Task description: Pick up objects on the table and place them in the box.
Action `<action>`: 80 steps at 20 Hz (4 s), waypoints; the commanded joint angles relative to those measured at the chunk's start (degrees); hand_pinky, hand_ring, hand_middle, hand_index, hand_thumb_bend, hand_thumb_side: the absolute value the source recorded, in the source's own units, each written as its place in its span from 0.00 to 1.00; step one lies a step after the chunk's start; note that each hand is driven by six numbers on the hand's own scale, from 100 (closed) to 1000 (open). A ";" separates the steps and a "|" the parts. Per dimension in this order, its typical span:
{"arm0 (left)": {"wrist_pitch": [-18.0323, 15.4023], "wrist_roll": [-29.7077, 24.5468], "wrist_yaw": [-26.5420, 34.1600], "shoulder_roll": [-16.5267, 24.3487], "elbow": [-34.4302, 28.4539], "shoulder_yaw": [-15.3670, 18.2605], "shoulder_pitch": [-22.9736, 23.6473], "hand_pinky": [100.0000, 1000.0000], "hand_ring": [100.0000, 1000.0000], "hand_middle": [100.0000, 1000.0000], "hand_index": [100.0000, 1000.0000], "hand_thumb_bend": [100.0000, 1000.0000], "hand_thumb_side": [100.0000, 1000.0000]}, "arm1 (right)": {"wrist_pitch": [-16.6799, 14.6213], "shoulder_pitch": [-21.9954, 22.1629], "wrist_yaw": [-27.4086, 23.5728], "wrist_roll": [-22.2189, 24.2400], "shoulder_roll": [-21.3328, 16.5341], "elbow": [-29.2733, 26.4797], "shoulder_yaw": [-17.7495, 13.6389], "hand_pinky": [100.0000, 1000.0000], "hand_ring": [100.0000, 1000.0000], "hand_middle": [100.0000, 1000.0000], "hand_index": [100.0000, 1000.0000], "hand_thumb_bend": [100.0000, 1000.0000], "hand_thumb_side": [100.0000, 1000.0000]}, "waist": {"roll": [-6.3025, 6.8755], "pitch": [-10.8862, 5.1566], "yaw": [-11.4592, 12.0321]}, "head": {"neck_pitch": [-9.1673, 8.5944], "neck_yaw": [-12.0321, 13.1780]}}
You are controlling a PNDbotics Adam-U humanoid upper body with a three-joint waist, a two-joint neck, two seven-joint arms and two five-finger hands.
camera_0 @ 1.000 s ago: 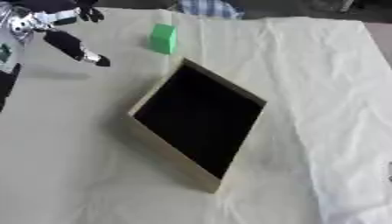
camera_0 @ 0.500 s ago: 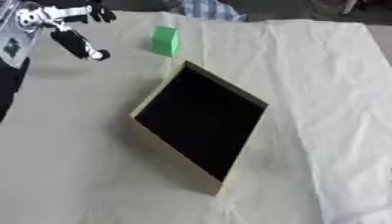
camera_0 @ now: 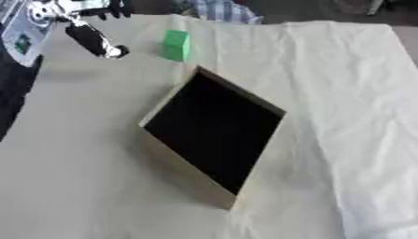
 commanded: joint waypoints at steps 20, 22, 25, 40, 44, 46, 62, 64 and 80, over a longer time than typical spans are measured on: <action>-0.02 0.62 -1.89 -0.54 -1.96 0.13 -4.81 0.81 0.87 0.85 0.96 0.43 0.24 | -0.16 -2.69 -0.54 0.41 -0.56 -0.85 0.38 0.55 0.67 0.54 0.70 0.00 0.87 | 0.29 2.38 -3.47 | -3.95 3.17; -0.06 0.38 -1.80 -0.39 -2.28 0.14 -5.25 0.81 0.87 0.85 0.96 0.43 0.24 | -0.15 -2.79 -0.54 0.41 -0.67 -0.85 0.40 0.55 0.67 0.54 0.70 0.00 0.87 | 0.46 2.49 -3.51 | -3.94 3.41; -0.14 -0.02 -1.41 -0.38 -2.65 0.14 -5.76 0.81 0.87 0.84 0.95 0.41 0.24 | -0.21 -3.08 -0.56 0.48 -0.87 -0.85 0.47 0.55 0.67 0.54 0.70 0.00 0.87 | 0.76 2.73 -3.71 | -4.11 3.96; -0.25 -10.29 -2.05 0.25 -2.07 0.43 -6.86 0.90 0.94 0.87 0.95 0.38 0.25 | -0.55 -4.83 -0.92 -0.07 -1.45 -0.85 0.70 0.55 0.66 0.53 0.70 0.00 0.88 | 2.15 5.01 -5.34 | -6.11 6.21; 0.46 -11.73 -2.65 0.87 -2.64 0.93 -7.42 0.91 0.95 0.88 0.96 0.40 0.25 | -0.70 -5.21 -1.06 -0.12 -1.52 -0.85 0.79 0.55 0.66 0.53 0.70 0.00 0.88 | 2.38 5.63 -5.95 | -6.88 6.69; 0.63 -11.80 -2.96 1.11 -3.04 1.08 -7.59 0.91 0.95 0.87 0.96 0.40 0.25 | -0.68 -5.30 -1.07 -0.18 -1.44 -0.85 0.83 0.55 0.66 0.53 0.69 0.00 0.88 | 2.39 5.94 -6.08 | -7.17 6.80; 1.53 -9.23 -4.65 3.21 -3.68 2.30 -7.71 0.92 0.96 0.87 0.96 0.41 0.25 | -0.48 -5.34 -1.34 0.10 -1.04 -0.85 1.16 0.54 0.65 0.53 0.69 0.00 0.89 | 2.41 7.30 -6.16 | -9.09 7.48; 1.67 -8.43 -4.43 3.41 -3.82 2.47 -7.70 0.92 0.96 0.87 0.95 0.40 0.25 | -0.45 -5.33 -1.36 0.17 -0.90 -0.85 1.17 0.54 0.65 0.53 0.69 0.00 0.87 | 2.31 7.50 -6.25 | -9.15 7.42; 2.10 -6.11 -6.29 4.86 -3.22 3.09 -7.51 0.93 0.96 0.88 0.95 0.40 0.23 | -0.42 -6.18 -1.34 0.03 -0.23 -0.85 1.20 0.53 0.65 0.52 0.69 0.00 0.90 | 2.41 9.85 -7.20 | -10.12 8.77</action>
